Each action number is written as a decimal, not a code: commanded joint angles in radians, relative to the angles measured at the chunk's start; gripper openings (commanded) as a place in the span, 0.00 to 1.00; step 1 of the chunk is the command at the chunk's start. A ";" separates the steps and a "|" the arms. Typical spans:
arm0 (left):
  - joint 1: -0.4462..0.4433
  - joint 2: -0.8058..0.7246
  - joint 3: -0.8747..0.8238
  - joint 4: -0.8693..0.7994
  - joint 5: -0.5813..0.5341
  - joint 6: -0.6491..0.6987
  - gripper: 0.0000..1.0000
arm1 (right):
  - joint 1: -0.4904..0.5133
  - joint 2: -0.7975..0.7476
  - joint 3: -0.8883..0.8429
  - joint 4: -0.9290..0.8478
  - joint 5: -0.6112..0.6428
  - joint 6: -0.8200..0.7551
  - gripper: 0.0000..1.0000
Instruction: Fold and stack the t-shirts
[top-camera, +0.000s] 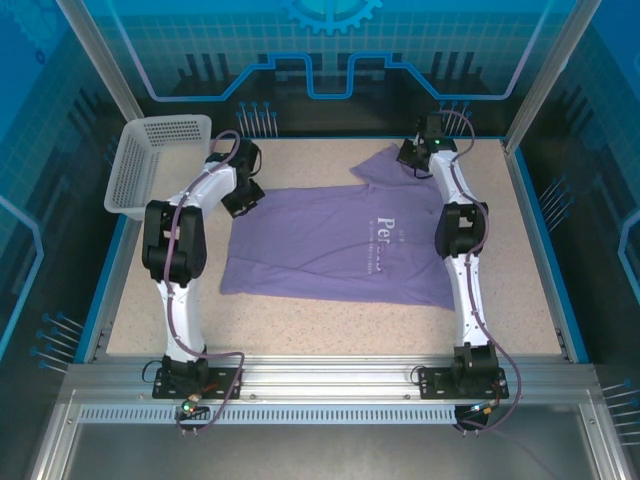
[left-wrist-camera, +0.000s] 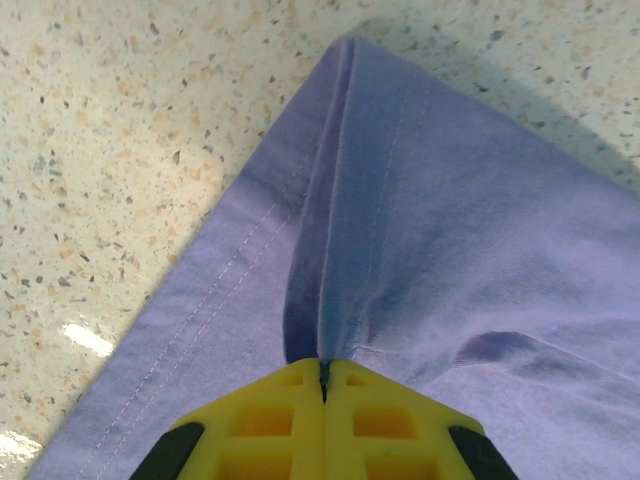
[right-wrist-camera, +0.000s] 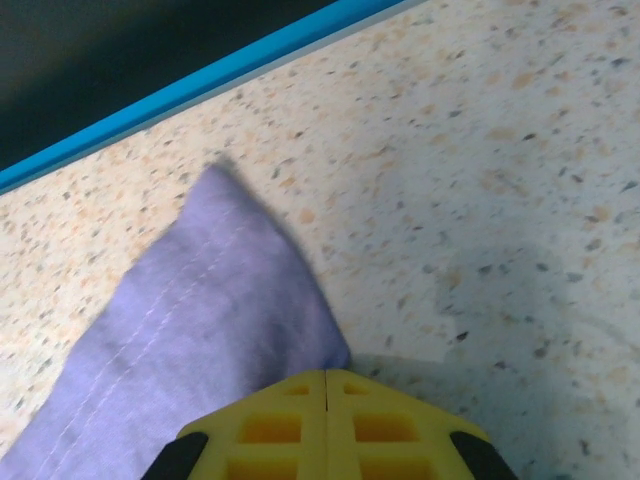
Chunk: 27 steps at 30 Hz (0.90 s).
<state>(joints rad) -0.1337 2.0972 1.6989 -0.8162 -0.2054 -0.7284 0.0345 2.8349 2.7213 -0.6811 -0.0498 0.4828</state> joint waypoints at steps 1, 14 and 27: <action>0.007 -0.034 0.061 -0.001 0.008 0.084 0.00 | 0.005 -0.117 -0.020 -0.005 -0.038 -0.055 0.00; 0.050 0.100 0.362 -0.022 0.028 0.189 0.00 | -0.037 -0.363 -0.264 0.039 -0.092 -0.034 0.00; 0.088 0.156 0.345 0.018 0.049 0.309 0.00 | -0.043 -0.746 -0.834 0.213 -0.168 -0.082 0.00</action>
<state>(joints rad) -0.0563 2.2490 2.0735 -0.8200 -0.1780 -0.4889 -0.0006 2.2013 1.9781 -0.5510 -0.1722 0.4278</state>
